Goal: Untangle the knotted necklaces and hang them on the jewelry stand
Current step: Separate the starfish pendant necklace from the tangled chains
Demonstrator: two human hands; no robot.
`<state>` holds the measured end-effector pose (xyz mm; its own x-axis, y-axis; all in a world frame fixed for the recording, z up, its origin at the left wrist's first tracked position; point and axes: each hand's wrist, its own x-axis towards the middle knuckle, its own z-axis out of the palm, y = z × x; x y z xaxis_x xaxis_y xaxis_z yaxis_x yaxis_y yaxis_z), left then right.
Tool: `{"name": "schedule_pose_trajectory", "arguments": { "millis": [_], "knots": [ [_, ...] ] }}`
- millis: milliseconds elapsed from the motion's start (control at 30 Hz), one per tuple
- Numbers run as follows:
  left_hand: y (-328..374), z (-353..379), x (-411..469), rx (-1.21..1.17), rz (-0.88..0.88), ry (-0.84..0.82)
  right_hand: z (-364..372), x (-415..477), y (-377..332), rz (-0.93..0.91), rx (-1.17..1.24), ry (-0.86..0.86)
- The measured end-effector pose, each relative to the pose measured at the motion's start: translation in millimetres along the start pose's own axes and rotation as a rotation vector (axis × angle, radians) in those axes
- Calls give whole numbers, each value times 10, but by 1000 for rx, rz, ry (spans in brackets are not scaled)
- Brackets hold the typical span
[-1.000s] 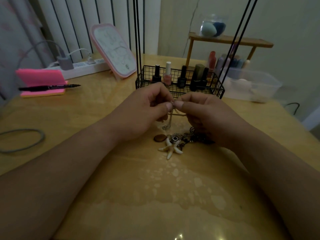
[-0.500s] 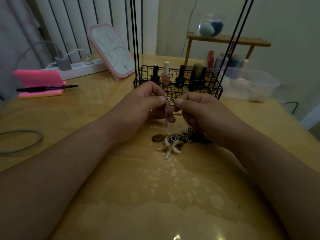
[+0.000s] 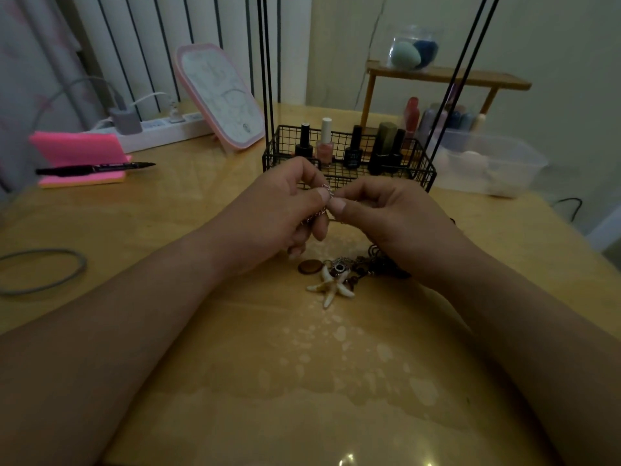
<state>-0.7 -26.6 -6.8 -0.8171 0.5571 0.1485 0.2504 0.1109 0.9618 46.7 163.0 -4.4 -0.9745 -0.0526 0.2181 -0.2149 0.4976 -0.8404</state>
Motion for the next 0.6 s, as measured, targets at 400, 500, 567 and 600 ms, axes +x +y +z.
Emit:
{"name": "schedule_pose_trajectory", "arguments": {
  "millis": [400, 500, 567, 600],
  "knots": [
    [-24, 43, 14, -22, 42, -39, 70, 25, -7, 148, 178, 106],
    [-38, 49, 15, -12, 48, -24, 86, 7, -2, 113, 147, 117],
    [-44, 38, 22, 10, 62, 3, 86, -1, -8, 99, 155, 110],
    [-47, 32, 27, 19, 69, 17, 83, -4, -12, 95, 166, 104]
  ]
}}
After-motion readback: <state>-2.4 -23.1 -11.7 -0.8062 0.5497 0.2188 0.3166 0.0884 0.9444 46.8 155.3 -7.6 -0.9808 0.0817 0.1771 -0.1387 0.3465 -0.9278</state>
